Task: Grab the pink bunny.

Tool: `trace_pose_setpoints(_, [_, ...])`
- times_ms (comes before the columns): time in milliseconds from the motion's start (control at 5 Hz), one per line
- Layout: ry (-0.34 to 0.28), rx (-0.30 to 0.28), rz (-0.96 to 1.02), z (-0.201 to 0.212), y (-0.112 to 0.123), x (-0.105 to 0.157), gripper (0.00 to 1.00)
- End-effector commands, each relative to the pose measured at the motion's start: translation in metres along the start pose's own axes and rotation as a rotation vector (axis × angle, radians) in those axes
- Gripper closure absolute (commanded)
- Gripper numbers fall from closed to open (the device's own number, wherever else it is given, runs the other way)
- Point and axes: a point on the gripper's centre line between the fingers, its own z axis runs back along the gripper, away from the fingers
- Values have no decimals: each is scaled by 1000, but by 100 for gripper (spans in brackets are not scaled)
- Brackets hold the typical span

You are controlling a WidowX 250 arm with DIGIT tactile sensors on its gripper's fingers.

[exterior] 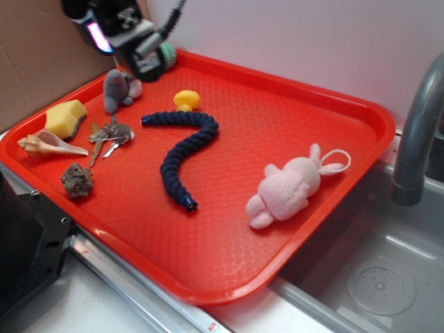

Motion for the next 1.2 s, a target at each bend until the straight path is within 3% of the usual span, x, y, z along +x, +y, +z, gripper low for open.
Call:
trace_pose_setpoints(0, [-83,-135,58,-50,-39,53,0])
trace_pose_setpoints(400, [62,-109,33,-107,-64,49,0])
trace_pose_setpoints(800, [173,-88,50,-144,-72,41,0])
trace_pose_setpoints(1000, [185,-66,56,-147,-70,40,100])
